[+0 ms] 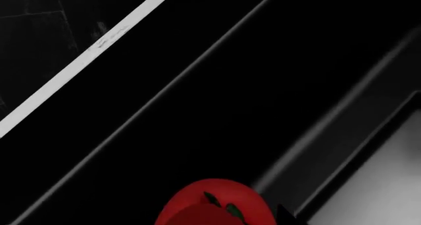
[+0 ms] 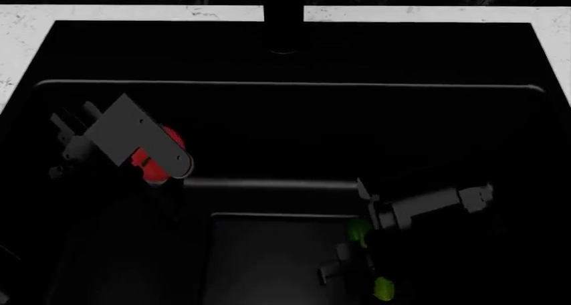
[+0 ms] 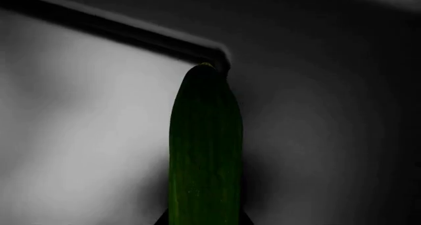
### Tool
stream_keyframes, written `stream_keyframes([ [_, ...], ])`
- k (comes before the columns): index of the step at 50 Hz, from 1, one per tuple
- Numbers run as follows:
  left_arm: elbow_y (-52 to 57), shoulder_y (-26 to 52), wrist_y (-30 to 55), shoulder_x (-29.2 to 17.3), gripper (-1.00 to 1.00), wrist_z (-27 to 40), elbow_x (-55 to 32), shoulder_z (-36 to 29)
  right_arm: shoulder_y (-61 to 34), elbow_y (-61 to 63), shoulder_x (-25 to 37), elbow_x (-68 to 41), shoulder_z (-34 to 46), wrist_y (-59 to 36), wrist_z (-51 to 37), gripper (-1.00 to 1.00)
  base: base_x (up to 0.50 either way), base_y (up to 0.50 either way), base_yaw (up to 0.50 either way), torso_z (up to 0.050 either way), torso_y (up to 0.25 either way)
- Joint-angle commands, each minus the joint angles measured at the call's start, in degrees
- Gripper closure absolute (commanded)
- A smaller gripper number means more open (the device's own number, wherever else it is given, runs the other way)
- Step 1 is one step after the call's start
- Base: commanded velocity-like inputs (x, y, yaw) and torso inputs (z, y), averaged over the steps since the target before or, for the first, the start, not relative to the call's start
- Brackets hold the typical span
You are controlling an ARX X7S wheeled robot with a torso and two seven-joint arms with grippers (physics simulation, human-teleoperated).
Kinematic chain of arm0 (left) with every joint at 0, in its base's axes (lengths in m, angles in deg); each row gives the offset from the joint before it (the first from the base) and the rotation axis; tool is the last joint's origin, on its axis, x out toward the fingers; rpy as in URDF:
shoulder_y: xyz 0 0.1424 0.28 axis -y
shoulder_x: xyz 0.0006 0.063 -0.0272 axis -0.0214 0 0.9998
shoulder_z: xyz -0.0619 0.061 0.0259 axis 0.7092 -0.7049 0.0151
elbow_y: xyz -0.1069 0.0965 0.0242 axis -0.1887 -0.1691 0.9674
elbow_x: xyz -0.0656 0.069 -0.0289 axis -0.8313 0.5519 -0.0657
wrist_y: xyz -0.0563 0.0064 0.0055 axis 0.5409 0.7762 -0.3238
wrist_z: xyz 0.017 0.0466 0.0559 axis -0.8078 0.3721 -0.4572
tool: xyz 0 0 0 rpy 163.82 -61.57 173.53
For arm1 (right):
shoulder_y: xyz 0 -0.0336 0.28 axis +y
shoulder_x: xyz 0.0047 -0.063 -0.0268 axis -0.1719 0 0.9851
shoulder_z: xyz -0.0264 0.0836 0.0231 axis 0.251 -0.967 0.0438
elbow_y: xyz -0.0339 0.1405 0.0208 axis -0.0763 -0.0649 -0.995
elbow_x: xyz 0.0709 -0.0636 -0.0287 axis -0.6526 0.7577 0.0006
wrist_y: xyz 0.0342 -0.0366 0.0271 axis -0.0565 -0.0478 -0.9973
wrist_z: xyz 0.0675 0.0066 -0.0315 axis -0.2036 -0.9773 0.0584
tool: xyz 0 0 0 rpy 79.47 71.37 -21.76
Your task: Pick the vegetables from the sink and place them on the cutting board.
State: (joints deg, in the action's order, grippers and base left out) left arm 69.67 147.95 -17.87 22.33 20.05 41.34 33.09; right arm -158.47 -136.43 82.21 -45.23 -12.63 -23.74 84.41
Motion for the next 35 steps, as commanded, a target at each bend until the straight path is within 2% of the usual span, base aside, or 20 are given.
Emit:
stream_keyframes([
  [1,1.7,-1.7,-1.7,-0.7,1.0,0.9,-1.2,1.0,1.1,14.1,6.0,-0.9,-6.8,-7.5,-6.5,1.0,0.0,0.0,0.0,-0.011,0.0],
  [13,1.5,-2.2,-2.5,-0.9,1.0,1.8,-1.3,1.9,2.1,28.4,12.0,-6.5,-13.0,-14.3,-16.4,1.0,0.0,0.0,0.0,0.0,0.225],
  [20,2.1,-2.2,-2.1,-1.2,1.0,2.6,-1.8,3.0,3.4,39.0,16.7,-11.6,-19.9,-19.1,-25.7,1.0,0.0,0.0,0.0,0.0,0.25],
  [35,0.2,-2.1,-2.8,-0.5,1.0,5.1,-1.7,5.1,5.2,52.5,22.1,-15.0,-22.4,-20.0,-30.3,1.0,0.0,0.0,0.0,0.0,0.25],
])
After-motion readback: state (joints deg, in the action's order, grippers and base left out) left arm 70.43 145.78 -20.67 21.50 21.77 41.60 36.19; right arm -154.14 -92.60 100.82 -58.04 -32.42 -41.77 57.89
